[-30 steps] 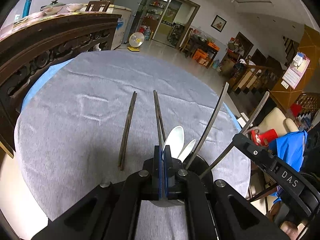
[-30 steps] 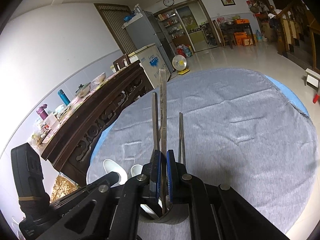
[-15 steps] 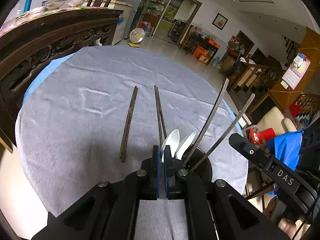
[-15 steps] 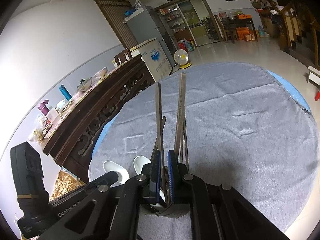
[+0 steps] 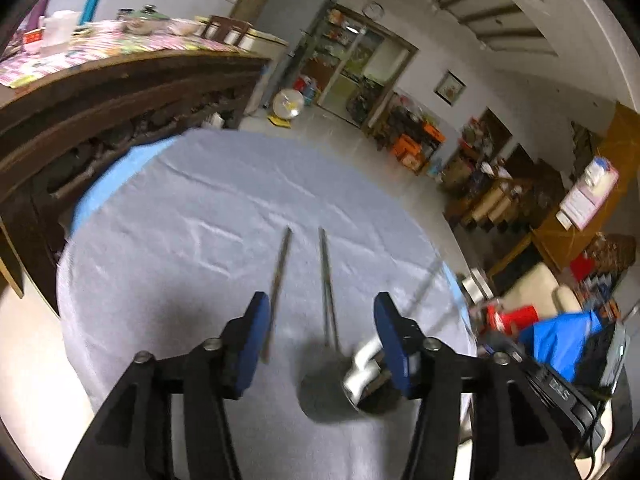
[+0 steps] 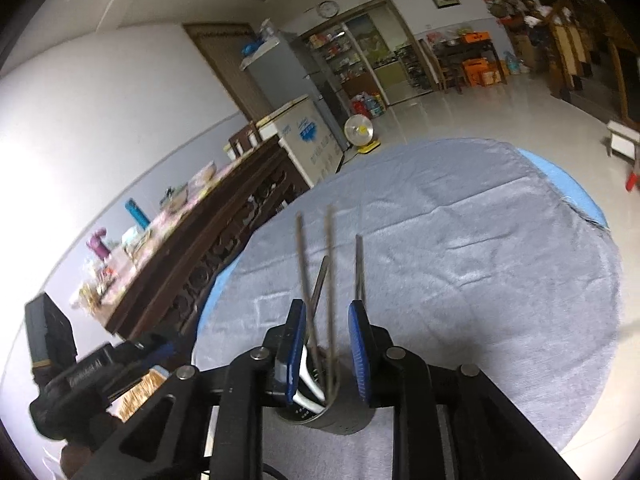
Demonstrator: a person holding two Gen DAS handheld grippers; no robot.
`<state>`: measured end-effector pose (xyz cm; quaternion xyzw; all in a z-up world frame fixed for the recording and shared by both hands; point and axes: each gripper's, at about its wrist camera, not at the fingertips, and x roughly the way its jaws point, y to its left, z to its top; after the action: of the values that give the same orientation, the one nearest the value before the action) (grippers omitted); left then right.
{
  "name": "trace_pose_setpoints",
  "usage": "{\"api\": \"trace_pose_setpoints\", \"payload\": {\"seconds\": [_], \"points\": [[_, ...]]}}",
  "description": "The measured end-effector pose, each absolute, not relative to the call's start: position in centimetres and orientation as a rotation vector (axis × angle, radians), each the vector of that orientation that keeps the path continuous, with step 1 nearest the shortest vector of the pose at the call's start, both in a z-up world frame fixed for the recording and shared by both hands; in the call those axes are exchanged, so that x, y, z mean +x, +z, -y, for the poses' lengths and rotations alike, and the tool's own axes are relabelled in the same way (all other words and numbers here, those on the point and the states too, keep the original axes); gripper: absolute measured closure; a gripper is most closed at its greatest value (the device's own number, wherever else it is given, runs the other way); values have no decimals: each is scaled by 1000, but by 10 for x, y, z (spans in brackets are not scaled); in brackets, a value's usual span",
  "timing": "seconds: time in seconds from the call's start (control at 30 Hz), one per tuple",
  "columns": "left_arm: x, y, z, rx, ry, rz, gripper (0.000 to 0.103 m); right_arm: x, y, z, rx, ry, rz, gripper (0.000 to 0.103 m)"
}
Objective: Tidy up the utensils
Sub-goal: 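Lower the spoon into the black holder with the left tool while the right tool drops its chopstick in, then move both open tools back toward the remaining dark chopsticks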
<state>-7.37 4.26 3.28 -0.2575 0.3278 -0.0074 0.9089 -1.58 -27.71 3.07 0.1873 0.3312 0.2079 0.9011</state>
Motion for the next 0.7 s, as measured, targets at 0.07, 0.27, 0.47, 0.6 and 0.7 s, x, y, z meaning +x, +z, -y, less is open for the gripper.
{"api": "trace_pose_setpoints", "payload": {"seconds": [0.07,0.27,0.47,0.6,0.7], "points": [[-61,29,-60,-555,34,-695,46,-7,30,298,418,394,-691,78],[12,-14,-78,-494,55,-946,47,44,-15,347,483,306,-889,76],[86,-72,-61,-405,-4,-1174,48,76,-57,352,490,282,-1008,75],[118,-102,-44,-348,-16,-1280,48,82,-66,347,478,294,-1037,75],[133,-110,-34,-277,-9,-1310,49,88,-69,345,465,298,-1047,75]]}}
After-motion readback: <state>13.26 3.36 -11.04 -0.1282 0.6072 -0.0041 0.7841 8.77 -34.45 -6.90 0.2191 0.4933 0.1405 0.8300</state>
